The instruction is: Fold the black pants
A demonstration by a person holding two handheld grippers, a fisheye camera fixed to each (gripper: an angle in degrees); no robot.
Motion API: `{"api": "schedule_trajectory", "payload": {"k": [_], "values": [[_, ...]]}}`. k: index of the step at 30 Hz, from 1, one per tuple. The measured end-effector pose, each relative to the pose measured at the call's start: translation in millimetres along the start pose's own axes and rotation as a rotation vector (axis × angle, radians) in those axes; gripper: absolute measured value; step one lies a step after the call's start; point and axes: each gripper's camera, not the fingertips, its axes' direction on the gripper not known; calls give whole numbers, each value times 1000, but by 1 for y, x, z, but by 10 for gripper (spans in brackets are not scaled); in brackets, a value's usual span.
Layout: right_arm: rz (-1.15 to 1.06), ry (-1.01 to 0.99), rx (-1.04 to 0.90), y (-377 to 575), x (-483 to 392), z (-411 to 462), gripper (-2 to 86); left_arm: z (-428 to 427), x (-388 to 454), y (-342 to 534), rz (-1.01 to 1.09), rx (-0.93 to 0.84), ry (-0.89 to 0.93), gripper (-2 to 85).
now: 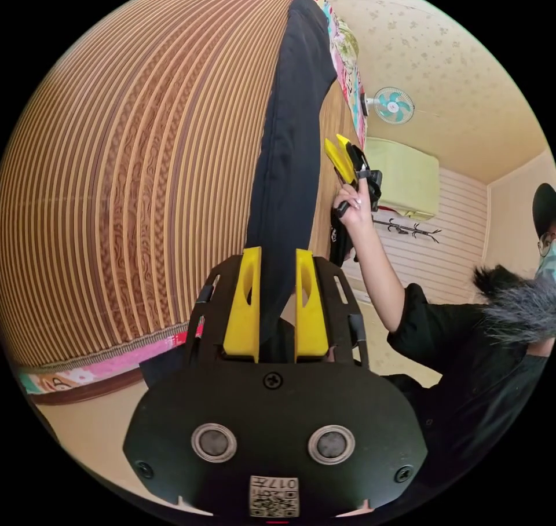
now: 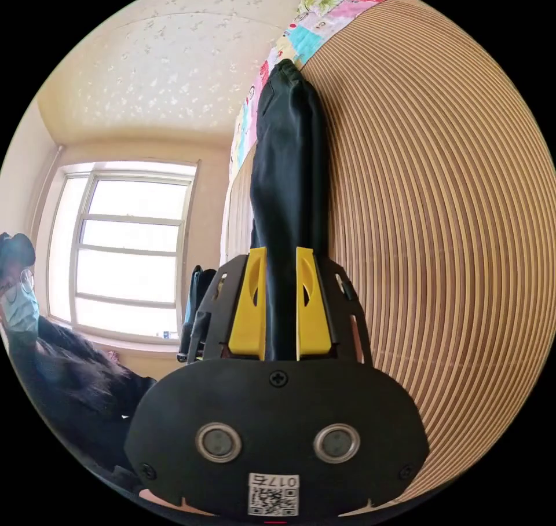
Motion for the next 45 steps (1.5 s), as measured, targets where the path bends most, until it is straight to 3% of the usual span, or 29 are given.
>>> {"api": "schedule_trajectory", "payload": {"k": [5, 12, 15, 25, 30, 35, 40, 45], "values": [[-66, 132, -163, -44, -8, 50, 46, 8, 10, -13, 8, 26, 16, 95], [-95, 207, 10, -20, -24, 17, 22, 12, 9, -3, -13, 42, 48, 92], [-51, 191, -25, -16, -11, 19, 27, 11, 9, -3, -11, 54, 37, 96], [97, -72, -221, 59, 16, -6, 131, 5, -14, -74, 27, 78, 106, 145], [163, -213, -285, 64, 30, 10, 126, 18, -20, -118, 45, -3, 181, 115], [133, -222, -307, 65, 14, 14, 76, 33, -21, -141, 15, -137, 325, 65], [-122, -506, -159, 84, -89, -60, 34, -54, 96, -94, 386, -5, 503, 49], [-507, -510, -171, 105, -265, -135, 23, -158, 267, -6, 785, 129, 363, 48]]}}
